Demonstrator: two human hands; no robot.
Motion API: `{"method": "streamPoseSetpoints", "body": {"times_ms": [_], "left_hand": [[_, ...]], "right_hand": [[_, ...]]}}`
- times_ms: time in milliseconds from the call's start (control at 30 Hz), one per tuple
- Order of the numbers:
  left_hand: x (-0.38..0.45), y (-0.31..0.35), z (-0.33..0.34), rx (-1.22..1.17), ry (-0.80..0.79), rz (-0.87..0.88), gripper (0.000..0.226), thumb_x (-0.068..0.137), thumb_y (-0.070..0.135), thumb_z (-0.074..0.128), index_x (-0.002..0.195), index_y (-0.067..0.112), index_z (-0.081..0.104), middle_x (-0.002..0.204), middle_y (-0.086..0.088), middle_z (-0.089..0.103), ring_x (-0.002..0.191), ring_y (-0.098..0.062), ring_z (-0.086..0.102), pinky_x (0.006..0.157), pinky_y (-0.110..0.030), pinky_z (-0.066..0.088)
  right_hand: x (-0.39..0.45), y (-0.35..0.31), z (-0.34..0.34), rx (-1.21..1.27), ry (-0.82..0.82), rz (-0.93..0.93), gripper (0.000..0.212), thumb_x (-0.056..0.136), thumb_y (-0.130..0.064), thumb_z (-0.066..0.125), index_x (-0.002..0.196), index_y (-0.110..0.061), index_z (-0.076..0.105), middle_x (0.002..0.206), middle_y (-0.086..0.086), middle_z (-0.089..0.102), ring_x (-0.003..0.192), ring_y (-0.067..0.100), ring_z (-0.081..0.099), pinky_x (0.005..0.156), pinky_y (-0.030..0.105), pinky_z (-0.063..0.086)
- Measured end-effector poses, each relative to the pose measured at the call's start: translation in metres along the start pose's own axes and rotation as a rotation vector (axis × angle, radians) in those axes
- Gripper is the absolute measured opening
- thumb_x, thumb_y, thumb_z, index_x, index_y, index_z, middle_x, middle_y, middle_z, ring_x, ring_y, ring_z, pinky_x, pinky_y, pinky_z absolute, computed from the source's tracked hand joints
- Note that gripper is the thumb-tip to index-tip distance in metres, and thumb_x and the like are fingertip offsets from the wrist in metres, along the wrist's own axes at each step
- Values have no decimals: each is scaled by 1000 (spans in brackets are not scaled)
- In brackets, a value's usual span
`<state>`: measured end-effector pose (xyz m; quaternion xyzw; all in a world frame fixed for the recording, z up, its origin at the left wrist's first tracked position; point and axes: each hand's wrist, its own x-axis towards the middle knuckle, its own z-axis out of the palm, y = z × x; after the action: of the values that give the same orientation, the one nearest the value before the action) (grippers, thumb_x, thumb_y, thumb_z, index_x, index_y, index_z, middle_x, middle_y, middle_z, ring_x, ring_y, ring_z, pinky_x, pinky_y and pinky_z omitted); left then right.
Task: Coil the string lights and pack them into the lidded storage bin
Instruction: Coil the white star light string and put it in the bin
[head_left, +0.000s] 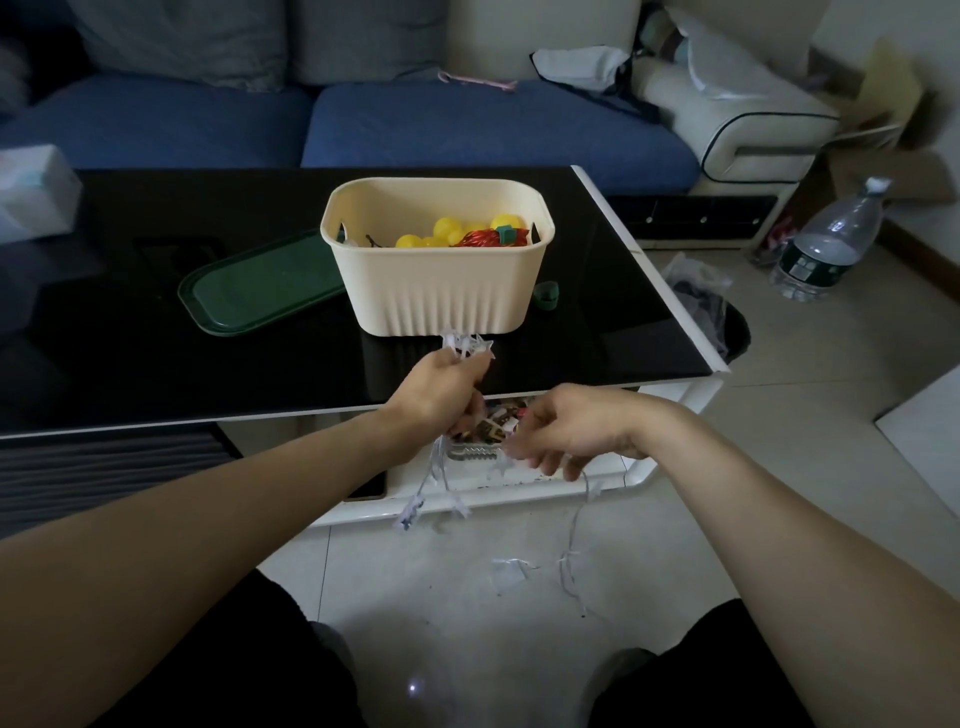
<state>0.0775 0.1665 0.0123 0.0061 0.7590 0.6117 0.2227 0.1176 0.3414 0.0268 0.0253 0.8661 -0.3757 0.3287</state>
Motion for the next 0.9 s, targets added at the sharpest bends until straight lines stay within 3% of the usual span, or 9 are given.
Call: {"method": "streamPoseSetpoints", "body": {"times_ms": [67, 167, 367, 433, 533, 667, 767, 900], "left_hand": [[-1, 3, -2, -100, 46, 53, 20, 101, 24, 51, 91, 8, 44, 63, -7, 45, 49, -14, 38, 43, -24, 32], [-2, 7, -8, -215, 114, 111, 11, 100, 12, 49, 91, 11, 42, 66, -5, 38, 51, -14, 32, 46, -28, 28], [0, 6, -12, -283, 147, 138, 21, 97, 6, 52, 80, 11, 41, 63, -3, 39, 44, -11, 36, 46, -26, 29], [0, 5, -9, -269, 122, 138, 21, 97, 7, 52, 79, 12, 41, 63, -4, 39, 46, -15, 39, 48, -28, 29], [0, 3, -5, -227, 106, 124, 17, 98, 9, 49, 81, 10, 45, 67, -11, 40, 49, -19, 40, 50, -30, 31], [-1, 2, -2, -243, -8, 95, 25, 102, 16, 43, 83, 4, 55, 66, -15, 49, 48, -21, 42, 49, -29, 30], [-2, 2, 0, -239, -75, 89, 32, 104, 23, 40, 81, 5, 53, 60, -14, 51, 47, -21, 44, 48, -27, 30], [-3, 0, 3, -142, 11, 122, 30, 104, 19, 44, 76, 8, 48, 55, -9, 48, 44, -18, 42, 41, -21, 32]], "right_hand": [[-1, 4, -3, -96, -54, 44, 40, 91, -51, 67, 89, -11, 72, 85, 4, 75, 77, 15, 69, 68, 27, 55], [-5, 8, -8, -64, -122, 79, 41, 98, -46, 59, 83, -10, 73, 77, 5, 74, 66, 15, 67, 65, 26, 51], [-6, 0, -7, 584, 30, -136, 39, 103, -35, 52, 108, -2, 73, 64, 3, 55, 51, 12, 42, 57, 28, 36], [-4, -8, 2, 746, 89, -179, 33, 104, -26, 51, 114, 0, 70, 69, 3, 62, 50, 10, 42, 55, 25, 35], [1, -18, 15, 894, 205, -231, 24, 102, -18, 56, 116, -5, 71, 82, 1, 72, 55, 7, 53, 54, 22, 46], [9, -24, 27, 877, 343, -297, 17, 96, -9, 64, 108, -16, 74, 87, 4, 75, 61, 10, 59, 52, 21, 48], [12, -25, 31, 806, 399, -319, 16, 94, -8, 67, 96, -20, 77, 85, 16, 72, 60, 14, 59, 51, 22, 47], [17, -24, 30, 695, 496, -343, 10, 89, -6, 73, 90, -14, 78, 73, 13, 73, 56, 14, 62, 49, 23, 48]]}}
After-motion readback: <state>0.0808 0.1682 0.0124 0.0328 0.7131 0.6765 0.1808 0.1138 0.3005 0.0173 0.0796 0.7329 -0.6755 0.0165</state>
